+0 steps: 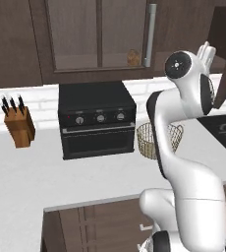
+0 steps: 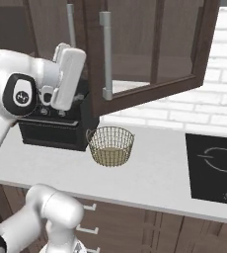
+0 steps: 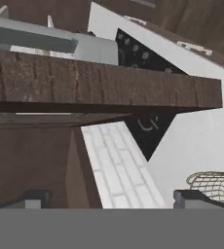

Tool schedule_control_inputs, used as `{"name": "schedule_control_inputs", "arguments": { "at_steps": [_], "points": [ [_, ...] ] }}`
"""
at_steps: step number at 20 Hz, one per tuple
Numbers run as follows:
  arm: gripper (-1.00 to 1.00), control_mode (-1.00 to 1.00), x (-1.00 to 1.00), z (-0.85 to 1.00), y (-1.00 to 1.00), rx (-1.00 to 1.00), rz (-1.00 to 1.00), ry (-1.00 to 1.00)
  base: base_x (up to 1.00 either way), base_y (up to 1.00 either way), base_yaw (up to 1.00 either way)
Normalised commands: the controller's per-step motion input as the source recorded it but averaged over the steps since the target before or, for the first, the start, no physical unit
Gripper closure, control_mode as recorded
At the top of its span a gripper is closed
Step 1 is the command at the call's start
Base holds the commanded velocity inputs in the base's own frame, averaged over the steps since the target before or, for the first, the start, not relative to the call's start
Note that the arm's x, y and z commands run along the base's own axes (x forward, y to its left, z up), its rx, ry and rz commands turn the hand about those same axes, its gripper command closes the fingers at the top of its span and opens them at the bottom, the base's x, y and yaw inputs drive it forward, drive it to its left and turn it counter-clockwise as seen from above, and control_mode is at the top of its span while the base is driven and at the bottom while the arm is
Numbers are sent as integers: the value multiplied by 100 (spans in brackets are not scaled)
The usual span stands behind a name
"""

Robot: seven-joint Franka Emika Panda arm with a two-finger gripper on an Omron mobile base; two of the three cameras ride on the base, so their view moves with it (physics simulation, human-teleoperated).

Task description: Open the cabinet, pick up the bread from the cabinet and place it in the basket. Then move the basket to the dining counter.

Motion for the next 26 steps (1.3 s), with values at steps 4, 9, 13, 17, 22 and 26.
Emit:
{"name": "schedule_control_inputs", "arguments": {
  "at_steps": [4, 9, 13, 17, 22, 26],
  "points": [
    [-100, -100, 35, -11, -36, 19, -30, -20, 0, 0, 0],
    [-100, -100, 39, -39, -17, 17, -26, -24, 0, 0, 0],
    [-100, -100, -30, -6, -74, 17, -18, -27, 0, 0, 0],
    [-100, -100, -34, -7, -97, 12, -20, -22, 0, 0, 0],
    [-100, -100, -2, -8, -100, 13, -21, -17, 0, 0, 0],
    [-100, -100, 1, 0, -69, 16, -9, -6, 0, 0, 0]
  ]
}}
